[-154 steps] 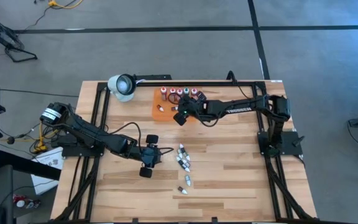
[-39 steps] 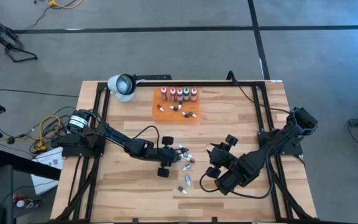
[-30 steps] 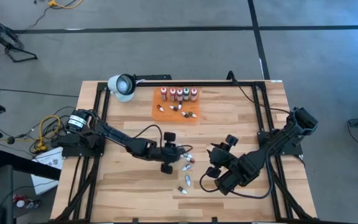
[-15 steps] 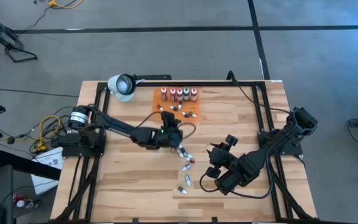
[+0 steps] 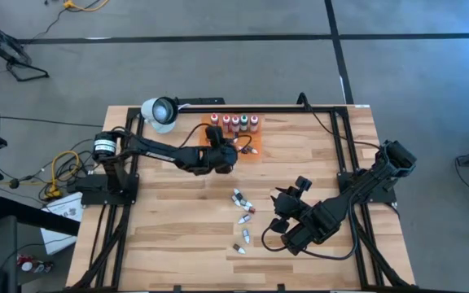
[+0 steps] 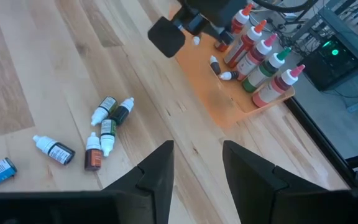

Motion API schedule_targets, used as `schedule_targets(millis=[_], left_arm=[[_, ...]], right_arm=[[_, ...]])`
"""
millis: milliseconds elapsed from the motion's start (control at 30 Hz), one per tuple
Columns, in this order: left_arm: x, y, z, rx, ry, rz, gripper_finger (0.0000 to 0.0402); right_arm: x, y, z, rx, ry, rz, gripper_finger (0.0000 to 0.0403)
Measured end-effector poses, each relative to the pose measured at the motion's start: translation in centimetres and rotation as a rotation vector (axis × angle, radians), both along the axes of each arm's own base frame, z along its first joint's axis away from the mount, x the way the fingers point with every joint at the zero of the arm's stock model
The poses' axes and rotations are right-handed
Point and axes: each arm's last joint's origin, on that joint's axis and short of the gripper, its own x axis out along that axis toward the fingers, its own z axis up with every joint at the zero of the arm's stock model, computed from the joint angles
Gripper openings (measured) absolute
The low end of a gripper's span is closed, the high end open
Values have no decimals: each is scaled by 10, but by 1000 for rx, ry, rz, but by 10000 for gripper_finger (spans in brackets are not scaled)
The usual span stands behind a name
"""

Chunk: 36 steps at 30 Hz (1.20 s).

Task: Pick & Place food coloring
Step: Put the small black food coloring bottle into the orange bin, then put the small yellow food coloring bottle into the orange bin

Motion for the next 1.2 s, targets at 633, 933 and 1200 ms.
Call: schedule_targets(millis=[633, 933, 1200], left_arm=[[0, 3, 0, -39, -41, 9, 166], [-1, -29, 1, 117, 49, 2, 167], [-20, -95, -2, 452, 322, -46, 149]], right_arm=[[4, -4, 0, 10, -13, -18, 129], [8, -7, -1, 22, -33, -36, 129], [27, -21, 0, 33, -68, -51, 129]])
